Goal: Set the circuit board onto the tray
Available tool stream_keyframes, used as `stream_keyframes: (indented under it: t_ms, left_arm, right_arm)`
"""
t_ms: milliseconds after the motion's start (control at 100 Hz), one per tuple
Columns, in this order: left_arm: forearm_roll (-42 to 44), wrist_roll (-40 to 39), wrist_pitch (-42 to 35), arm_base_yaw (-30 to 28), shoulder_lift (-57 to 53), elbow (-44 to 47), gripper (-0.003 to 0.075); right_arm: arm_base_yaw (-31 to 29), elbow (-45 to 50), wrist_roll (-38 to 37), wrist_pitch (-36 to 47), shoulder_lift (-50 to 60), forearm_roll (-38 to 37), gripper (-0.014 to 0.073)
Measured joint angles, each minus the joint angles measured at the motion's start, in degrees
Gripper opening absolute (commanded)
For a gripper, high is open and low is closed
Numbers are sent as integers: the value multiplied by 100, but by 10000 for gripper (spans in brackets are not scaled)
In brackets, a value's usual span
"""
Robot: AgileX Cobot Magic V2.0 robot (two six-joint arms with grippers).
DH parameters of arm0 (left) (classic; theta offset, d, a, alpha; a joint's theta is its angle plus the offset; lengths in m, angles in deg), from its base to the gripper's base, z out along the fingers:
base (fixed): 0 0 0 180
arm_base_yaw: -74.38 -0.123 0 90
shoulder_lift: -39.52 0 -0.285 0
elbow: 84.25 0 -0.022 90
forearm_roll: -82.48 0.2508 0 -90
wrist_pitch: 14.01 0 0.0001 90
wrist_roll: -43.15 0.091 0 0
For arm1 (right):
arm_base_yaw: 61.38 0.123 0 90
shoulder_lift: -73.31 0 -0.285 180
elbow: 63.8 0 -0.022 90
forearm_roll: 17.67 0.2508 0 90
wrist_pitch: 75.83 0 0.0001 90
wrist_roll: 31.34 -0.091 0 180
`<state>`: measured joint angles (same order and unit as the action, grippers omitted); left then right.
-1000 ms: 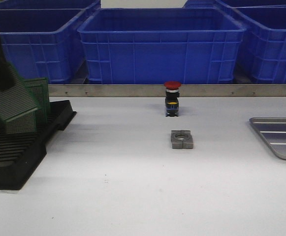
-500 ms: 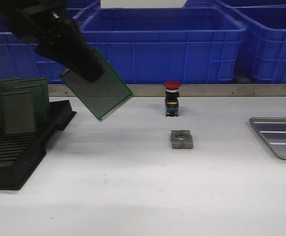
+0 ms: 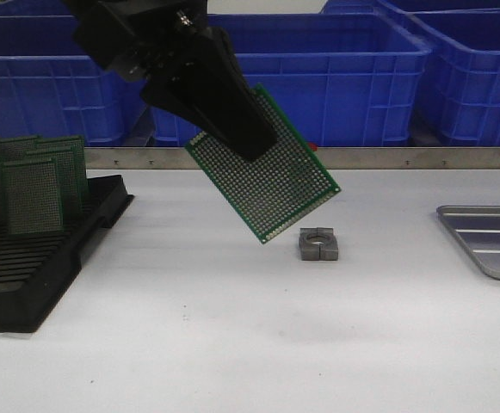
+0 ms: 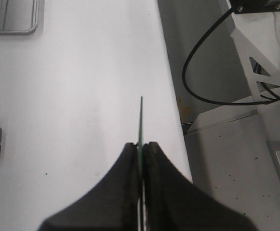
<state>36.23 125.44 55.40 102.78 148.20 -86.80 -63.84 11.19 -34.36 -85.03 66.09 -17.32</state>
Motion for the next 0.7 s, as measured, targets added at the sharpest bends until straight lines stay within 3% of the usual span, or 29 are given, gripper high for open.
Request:
stream_keyframes:
  t_ms: [160,380,450,620,700]
  left_arm:
    - [-12,-9,0,0,0,0,-20]
    - [-25,-9,0,9,0,0,-20]
    - [-25,-9,0,9,0,0,-20]
    - [-35,-9,0,9,0,0,-20]
    - [-35,-9,0,9,0,0,-20]
  right_arm:
    - [0,-936,-12,-1317,-402,90,-62]
    - [0,-2014,-24,-2607,-1786,228,-37]
    - [13,-2252,47,-2792,-2265,457,45]
    - [102,-2582,993,-2894,-3334,1728,430]
    - [182,-2634,1874,-2898,-3838,2567,475]
